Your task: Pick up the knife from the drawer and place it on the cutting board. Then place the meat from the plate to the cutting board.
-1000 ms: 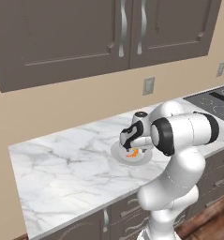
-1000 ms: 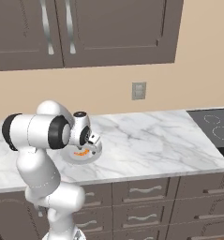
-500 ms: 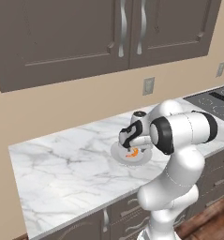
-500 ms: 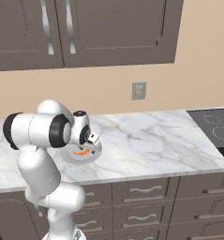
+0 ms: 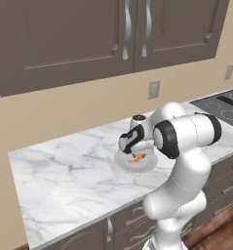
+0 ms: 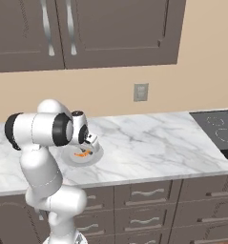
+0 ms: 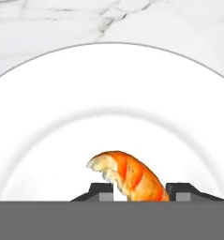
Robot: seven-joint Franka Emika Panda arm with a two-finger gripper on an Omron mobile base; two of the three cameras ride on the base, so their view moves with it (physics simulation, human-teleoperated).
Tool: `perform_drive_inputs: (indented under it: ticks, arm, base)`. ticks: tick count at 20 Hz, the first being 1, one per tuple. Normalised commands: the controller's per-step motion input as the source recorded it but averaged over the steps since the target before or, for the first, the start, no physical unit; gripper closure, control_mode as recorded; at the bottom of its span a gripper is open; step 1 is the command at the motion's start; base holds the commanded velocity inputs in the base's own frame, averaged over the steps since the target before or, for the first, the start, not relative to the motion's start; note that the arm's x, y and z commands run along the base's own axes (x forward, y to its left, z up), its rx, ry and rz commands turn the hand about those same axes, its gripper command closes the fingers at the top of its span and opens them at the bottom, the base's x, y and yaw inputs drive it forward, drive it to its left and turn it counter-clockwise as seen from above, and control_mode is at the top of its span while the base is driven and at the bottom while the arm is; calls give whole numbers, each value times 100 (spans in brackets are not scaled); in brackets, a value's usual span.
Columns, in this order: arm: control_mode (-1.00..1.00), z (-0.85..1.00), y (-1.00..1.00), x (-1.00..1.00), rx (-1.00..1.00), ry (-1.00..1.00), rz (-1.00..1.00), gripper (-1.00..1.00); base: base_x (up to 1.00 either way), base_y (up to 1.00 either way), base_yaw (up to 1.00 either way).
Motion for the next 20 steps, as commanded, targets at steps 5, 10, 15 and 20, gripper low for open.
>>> perform_drive_inputs:
  ticks: [5,10,15,20]
  arm:
    - [-100,-43,78,-22,4,1,0,100]
    - [-100,-24,30,-17,3,-3,0,100]
    - [-100,1,-35,-16,-1,-9,0,100]
    - [-100,-2,-23,0,-13,-1,-2,100]
  base:
    - [0,0,0]
    - [0,0,0]
    - [0,0,0]
    - [0,0,0]
